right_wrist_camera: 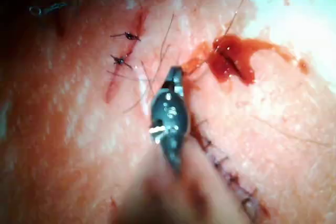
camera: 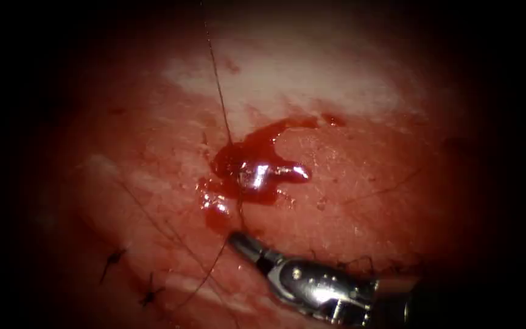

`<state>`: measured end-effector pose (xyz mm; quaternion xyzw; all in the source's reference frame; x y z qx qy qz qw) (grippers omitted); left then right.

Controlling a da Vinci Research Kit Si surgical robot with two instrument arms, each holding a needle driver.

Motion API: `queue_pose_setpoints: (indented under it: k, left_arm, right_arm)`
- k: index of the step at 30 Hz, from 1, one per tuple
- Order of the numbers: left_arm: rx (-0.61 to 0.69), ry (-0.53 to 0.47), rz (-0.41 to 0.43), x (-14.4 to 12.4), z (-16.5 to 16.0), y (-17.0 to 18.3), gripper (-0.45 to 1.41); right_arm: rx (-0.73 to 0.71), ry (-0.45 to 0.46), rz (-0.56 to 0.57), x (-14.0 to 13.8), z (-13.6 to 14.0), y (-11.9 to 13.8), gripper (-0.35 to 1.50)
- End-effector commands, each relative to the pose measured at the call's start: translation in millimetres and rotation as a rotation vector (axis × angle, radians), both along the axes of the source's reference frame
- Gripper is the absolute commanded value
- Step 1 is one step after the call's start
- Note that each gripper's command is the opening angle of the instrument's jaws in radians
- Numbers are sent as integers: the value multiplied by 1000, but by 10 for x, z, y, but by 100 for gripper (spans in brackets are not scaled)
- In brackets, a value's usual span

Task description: Wound Closure

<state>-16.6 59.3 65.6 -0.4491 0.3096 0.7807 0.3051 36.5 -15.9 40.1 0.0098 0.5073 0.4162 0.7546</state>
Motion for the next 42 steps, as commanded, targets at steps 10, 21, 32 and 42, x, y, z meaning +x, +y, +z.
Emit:
queue_pose_setpoints:
  k: [10, 21, 32, 42]
  left_arm:
    - [-21, 26, -11, -7, 11, 32, -45]
    - [-9, 78, -23, -38, 16, 20, -45]
    - [312, -217, 5, -69, -12, -104, 118]
    - [582, -175, 439, -97, -6, -314, 119]
  right_arm:
    - [6, -6, -19, 6, 3, -26, -35]
    - [9, -3, -24, 8, -2, -30, -35]
    - [9, 0, -28, 8, 0, -29, -35]
    - [10, 6, -35, 9, 1, -29, -35]
